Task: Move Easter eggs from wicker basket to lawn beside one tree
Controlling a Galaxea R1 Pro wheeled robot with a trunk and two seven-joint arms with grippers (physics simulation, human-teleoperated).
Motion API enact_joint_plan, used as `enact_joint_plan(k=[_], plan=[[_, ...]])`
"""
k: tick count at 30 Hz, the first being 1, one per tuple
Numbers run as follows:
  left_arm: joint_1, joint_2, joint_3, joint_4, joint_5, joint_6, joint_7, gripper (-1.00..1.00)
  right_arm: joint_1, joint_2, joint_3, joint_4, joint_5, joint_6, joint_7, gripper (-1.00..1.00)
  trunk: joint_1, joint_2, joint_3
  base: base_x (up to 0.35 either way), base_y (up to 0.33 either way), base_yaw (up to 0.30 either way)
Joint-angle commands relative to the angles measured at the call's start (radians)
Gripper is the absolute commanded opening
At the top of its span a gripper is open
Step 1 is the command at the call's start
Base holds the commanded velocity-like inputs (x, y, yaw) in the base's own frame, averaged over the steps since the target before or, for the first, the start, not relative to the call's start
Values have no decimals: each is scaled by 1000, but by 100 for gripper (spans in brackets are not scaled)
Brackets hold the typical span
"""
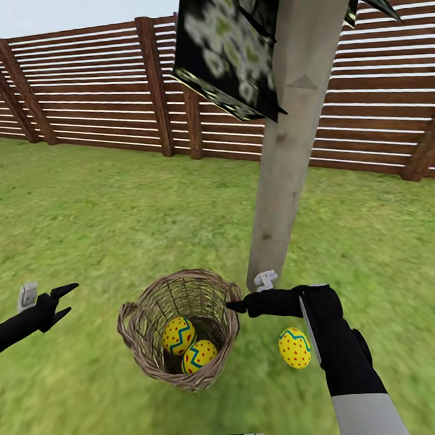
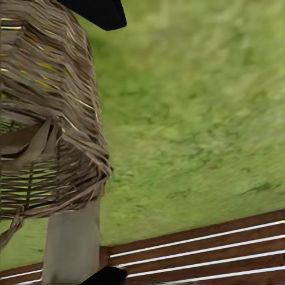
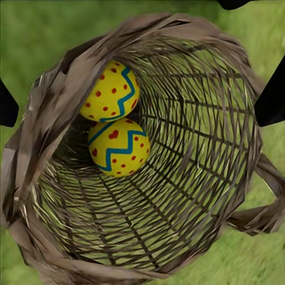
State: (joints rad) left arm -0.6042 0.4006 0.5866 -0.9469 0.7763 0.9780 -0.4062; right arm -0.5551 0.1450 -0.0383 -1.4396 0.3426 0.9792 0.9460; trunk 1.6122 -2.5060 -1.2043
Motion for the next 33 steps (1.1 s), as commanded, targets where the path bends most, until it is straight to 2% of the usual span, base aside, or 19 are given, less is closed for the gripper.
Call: enact_joint_plan(k=[1,6,10,12,14,16,24,27,30,33], plan=[[-1,0,2,0,-6,5,-7,100,-2,2,-2,-1,10,4,10,100,-1,0,3,0,0,0],[-2,0,2,0,-6,7,-3,100,-6,22,2,-1,10,6,7,100,-3,1,22,0,0,0],[-3,0,-1,-3,-6,7,-2,100,-15,30,51,1,10,6,-39,100,-4,2,34,0,0,0],[-3,0,-38,-55,-6,7,-6,100,-19,30,60,3,8,5,-57,100,-4,2,34,0,0,0],[-2,-2,-99,-101,-5,7,-8,100,-20,30,62,7,8,4,-63,100,-4,2,34,0,24,0],[-2,-6,-120,-108,-4,7,-8,100,-20,30,63,7,8,4,-64,100,-4,2,34,0,188,0],[-2,-5,-129,-111,-2,7,-8,100,-20,27,62,12,9,4,-67,100,-4,2,34,0,280,0],[-2,-2,-129,-112,-2,7,-8,100,-20,27,62,18,9,4,-89,100,-4,2,34,0,303,0],[-2,-2,-130,-112,-2,7,-8,100,-20,28,63,21,9,5,-192,100,-4,2,34,0,328,0],[-2,-2,-129,-112,-5,6,-8,100,-20,29,64,32,12,6,-358,100,-4,2,34,0,204,0]])
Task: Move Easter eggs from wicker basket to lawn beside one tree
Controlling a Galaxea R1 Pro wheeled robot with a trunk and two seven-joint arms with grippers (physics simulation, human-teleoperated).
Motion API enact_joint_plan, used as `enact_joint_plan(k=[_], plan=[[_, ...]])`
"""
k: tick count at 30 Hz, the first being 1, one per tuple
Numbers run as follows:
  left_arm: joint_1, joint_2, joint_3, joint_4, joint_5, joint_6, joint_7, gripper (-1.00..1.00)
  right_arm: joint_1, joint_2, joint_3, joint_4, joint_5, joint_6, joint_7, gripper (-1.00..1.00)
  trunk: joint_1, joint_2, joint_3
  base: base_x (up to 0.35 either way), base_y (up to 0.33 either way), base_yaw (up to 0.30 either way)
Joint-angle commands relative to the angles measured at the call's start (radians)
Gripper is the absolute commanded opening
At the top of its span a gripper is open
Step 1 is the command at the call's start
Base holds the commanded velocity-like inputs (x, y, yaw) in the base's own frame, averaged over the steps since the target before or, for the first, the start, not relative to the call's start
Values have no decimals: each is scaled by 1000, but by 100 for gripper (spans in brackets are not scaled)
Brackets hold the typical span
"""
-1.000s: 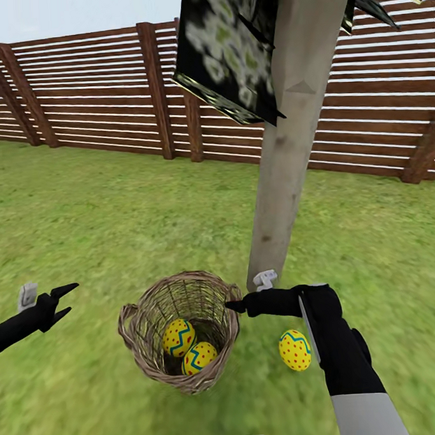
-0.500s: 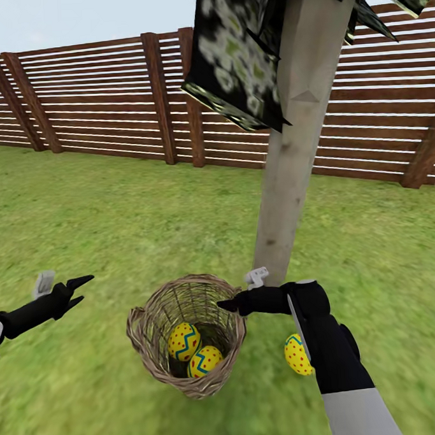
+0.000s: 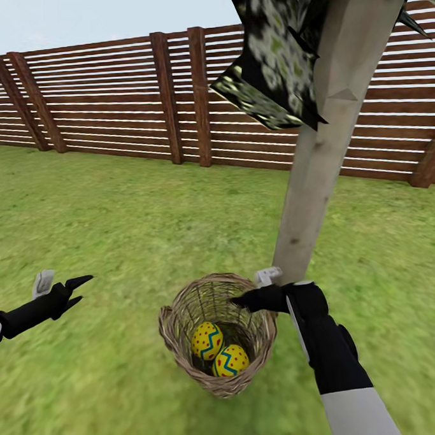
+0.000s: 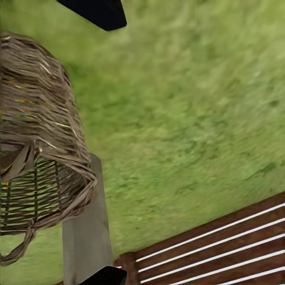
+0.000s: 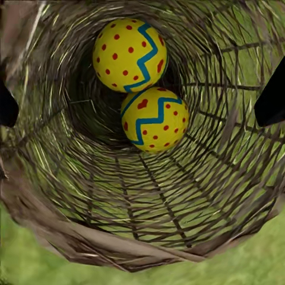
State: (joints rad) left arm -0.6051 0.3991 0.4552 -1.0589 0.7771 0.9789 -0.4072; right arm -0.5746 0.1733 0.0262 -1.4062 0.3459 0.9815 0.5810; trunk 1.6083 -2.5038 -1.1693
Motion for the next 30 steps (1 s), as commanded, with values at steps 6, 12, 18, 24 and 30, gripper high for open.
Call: enact_joint_plan(k=[6,12,18,24,30], plan=[[-1,0,3,0,-10,4,-7,100,-1,1,116,99,4,5,-214,100,0,0,-1,0,24,0],[-1,-2,2,0,-9,4,-5,100,-14,1,143,203,7,0,-221,100,0,0,-1,8,13,0],[-1,-3,2,0,-10,4,-3,100,-15,1,226,185,9,0,-219,100,0,0,-1,127,210,0],[-1,-3,2,0,-10,4,-3,100,-77,-3,263,180,15,2,-218,100,0,0,-1,100,122,0],[-1,-3,1,0,-10,4,-3,100,-185,-6,337,350,18,4,-218,100,0,0,-1,5,5,0]])
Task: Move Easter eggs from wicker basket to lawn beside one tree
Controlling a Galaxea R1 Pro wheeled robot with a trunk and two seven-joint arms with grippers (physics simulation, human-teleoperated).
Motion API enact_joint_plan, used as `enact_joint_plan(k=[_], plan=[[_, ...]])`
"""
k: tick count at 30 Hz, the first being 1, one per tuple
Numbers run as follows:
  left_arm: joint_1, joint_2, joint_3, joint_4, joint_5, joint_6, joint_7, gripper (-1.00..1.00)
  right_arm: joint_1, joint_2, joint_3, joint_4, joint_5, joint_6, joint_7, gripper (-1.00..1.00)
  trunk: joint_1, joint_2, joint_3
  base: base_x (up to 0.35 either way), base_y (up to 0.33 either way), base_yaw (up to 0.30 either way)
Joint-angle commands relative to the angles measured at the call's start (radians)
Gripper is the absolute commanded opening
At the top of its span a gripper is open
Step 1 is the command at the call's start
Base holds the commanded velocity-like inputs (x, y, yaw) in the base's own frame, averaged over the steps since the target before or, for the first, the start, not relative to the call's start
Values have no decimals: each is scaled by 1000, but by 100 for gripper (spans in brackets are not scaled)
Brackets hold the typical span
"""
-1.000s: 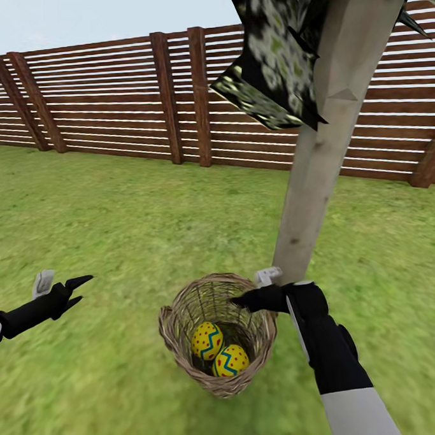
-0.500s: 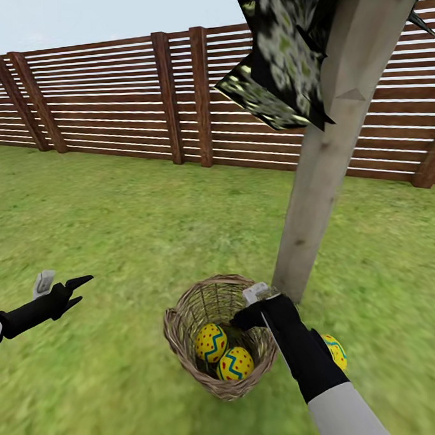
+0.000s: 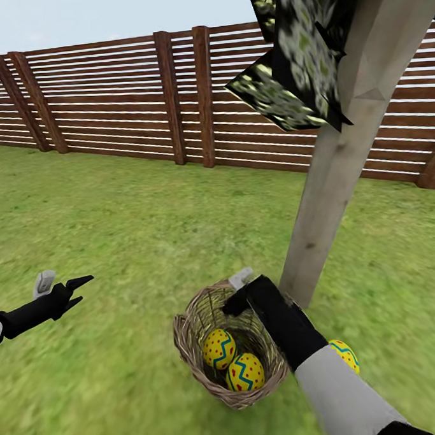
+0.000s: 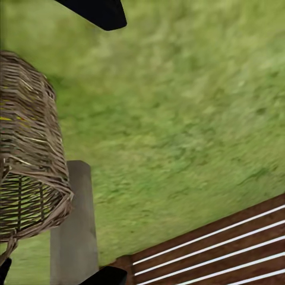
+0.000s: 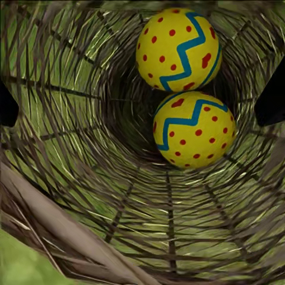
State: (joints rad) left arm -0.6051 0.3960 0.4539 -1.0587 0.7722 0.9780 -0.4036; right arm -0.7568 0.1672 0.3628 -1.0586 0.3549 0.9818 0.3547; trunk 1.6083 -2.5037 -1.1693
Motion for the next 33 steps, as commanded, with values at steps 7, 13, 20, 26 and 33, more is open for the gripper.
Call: enact_joint_plan(k=[7,13,20,26,33], plan=[[-1,0,2,0,-4,5,-6,100,-90,-1,5,203,8,0,11,100,0,0,-1,0,0,0],[-1,0,2,0,-4,5,-5,100,-135,-1,7,252,10,-1,19,100,2,-2,-24,0,0,0],[-1,0,2,0,-5,5,-4,100,-150,-2,129,235,16,-11,59,100,6,-3,-51,0,0,0],[7,-30,-13,24,-8,-26,-2,100,-184,3,152,232,18,-33,63,100,6,-4,-51,0,0,0],[7,-41,-13,42,-8,-58,-3,100,-194,-6,180,231,11,-30,62,100,6,-4,-51,0,0,0]])
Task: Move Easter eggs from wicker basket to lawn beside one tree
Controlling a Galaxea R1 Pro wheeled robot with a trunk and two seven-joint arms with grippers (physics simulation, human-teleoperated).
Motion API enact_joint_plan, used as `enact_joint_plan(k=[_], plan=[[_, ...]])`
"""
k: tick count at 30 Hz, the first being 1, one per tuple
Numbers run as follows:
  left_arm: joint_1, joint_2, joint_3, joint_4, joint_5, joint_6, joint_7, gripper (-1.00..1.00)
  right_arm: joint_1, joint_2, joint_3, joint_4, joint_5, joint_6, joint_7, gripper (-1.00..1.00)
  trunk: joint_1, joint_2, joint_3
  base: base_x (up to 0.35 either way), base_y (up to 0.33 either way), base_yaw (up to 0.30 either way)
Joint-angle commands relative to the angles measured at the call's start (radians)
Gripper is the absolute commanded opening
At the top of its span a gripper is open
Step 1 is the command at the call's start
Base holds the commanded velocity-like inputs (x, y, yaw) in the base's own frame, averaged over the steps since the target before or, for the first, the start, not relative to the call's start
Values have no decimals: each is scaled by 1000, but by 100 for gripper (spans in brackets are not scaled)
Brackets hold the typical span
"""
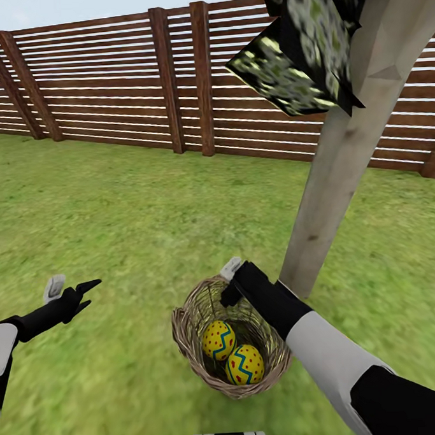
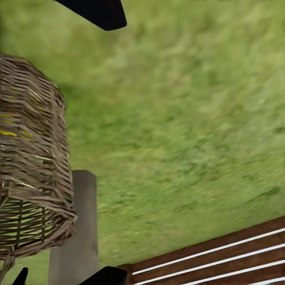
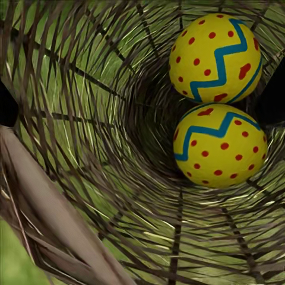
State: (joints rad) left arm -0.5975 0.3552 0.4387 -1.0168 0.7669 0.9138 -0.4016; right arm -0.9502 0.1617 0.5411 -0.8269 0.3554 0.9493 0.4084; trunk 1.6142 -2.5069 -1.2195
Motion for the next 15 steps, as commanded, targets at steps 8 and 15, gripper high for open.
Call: enact_joint_plan(k=[8,15], plan=[[-1,-2,-3,1,-3,4,-5,100,-13,-15,46,44,43,-28,54,100,0,0,-1,0,0,0],[-1,-8,-5,2,-3,4,-5,100,-47,-13,85,83,83,-67,93,100,-2,0,11,0,0,0]])
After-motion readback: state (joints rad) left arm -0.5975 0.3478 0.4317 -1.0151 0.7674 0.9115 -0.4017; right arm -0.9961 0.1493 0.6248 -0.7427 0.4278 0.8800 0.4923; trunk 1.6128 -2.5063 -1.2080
